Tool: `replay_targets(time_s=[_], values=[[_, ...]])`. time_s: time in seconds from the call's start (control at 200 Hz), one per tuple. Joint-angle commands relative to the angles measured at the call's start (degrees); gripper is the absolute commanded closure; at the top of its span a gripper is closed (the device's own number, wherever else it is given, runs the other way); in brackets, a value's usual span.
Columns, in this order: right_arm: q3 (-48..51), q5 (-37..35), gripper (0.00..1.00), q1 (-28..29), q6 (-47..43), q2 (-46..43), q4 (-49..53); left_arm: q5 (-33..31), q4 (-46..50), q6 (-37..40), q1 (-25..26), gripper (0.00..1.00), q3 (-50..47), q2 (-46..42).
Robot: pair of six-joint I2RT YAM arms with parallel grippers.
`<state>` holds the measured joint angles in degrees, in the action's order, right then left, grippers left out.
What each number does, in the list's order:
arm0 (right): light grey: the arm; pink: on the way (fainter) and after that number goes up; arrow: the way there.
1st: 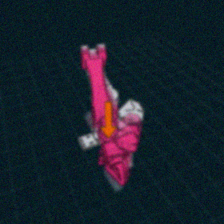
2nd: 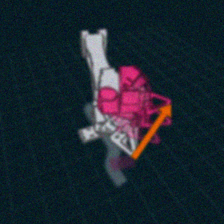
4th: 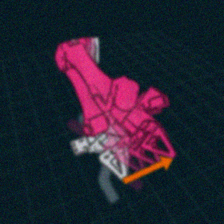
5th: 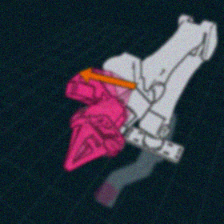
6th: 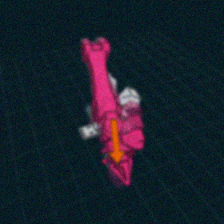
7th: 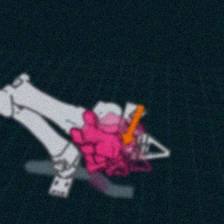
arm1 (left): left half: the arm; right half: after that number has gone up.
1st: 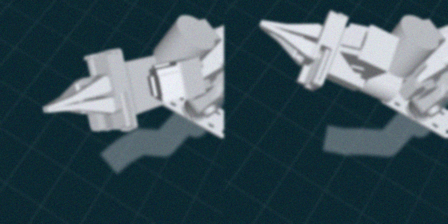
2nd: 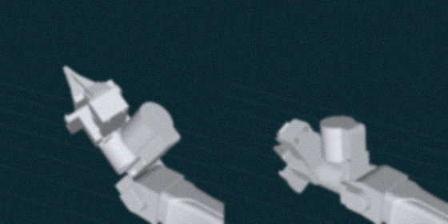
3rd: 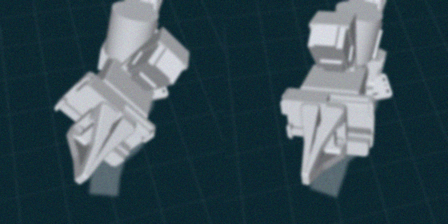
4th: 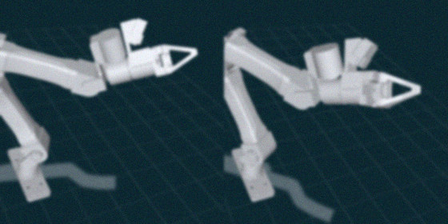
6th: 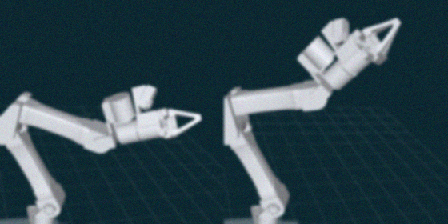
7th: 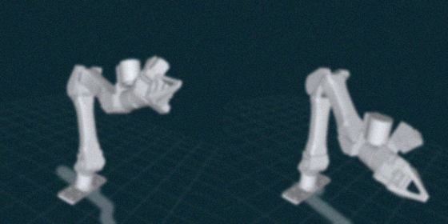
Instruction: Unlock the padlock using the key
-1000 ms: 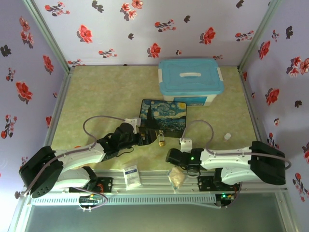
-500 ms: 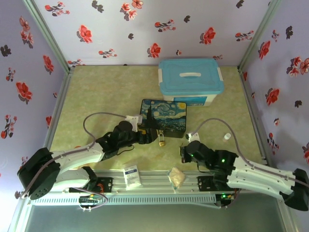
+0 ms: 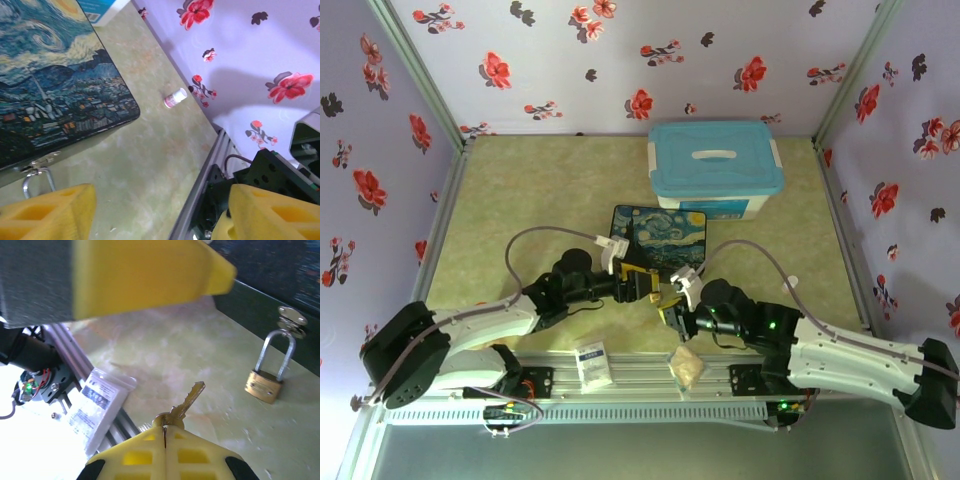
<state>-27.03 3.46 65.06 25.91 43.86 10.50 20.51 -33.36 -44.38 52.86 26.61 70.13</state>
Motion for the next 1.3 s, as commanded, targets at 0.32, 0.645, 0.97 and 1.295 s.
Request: replay_targets(time_s=[0.32,0.645,0.97,1.295], values=[[-2.48,0.99,0.98,-0.28,-7.79,1.96,-3.85,4.75,-1.9,-2.87,1.45,0.47,3.23,6.22],[-3.87,-4.55,0.98,-0.27,-9.6,3.43,-0.76,5.39,-1.4,-5.38,1.46,0.63,2.94,6.95],[-3.7,-5.82,0.98,-0.28,-10.58,5.05,-1.34,6.72,-2.61,-7.7,1.62,0.55,3.5,7.12],[-4.0,-7.68,0.98,-0.33,-12.45,6.59,-2.42,7.08,-0.3,-8.76,1.81,0.66,3.96,7.75]])
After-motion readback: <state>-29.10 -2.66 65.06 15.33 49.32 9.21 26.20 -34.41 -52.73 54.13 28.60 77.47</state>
